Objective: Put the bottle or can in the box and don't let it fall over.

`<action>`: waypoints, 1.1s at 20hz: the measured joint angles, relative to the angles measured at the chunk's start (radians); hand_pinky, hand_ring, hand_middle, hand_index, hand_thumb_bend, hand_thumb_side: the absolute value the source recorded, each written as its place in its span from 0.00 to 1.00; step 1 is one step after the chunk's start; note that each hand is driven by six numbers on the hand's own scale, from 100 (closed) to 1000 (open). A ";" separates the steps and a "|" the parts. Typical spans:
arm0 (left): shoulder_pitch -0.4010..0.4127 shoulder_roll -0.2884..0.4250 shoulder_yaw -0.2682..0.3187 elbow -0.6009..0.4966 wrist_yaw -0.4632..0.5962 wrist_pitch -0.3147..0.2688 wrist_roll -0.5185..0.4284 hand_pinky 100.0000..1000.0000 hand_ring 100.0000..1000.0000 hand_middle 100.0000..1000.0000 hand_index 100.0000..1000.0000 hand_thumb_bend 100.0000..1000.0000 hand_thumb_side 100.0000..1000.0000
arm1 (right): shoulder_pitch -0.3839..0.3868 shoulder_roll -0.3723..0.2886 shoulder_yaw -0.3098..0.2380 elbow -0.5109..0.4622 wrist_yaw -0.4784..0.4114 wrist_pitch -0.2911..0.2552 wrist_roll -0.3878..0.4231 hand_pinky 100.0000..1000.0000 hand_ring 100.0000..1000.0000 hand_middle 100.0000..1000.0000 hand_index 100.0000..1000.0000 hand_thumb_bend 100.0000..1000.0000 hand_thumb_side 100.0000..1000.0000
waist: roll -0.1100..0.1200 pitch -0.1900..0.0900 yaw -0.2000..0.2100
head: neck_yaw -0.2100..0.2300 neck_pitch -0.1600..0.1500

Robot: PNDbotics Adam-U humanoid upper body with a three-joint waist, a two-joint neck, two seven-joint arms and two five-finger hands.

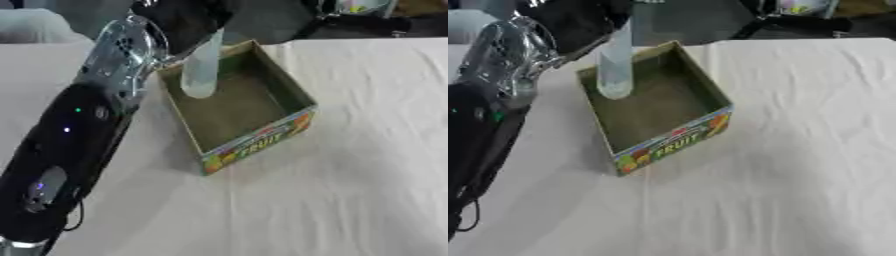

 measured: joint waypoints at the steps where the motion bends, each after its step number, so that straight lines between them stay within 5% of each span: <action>1: 0.005 -0.003 -0.003 0.010 0.000 0.001 -0.004 0.08 0.03 0.11 0.88 0.55 0.74 | 0.000 0.000 0.000 0.000 0.000 0.001 0.001 0.79 0.89 1.00 0.97 0.00 0.71 | 0.002 0.000 0.000 | 0.001 0.000; 22: 0.126 -0.037 -0.027 0.121 -0.045 0.029 -0.037 0.05 0.00 0.07 0.89 0.55 0.73 | 0.008 0.007 -0.001 0.000 0.000 0.004 0.002 0.79 0.89 1.00 0.97 0.00 0.71 | 0.006 0.006 0.018 | -0.015 -0.001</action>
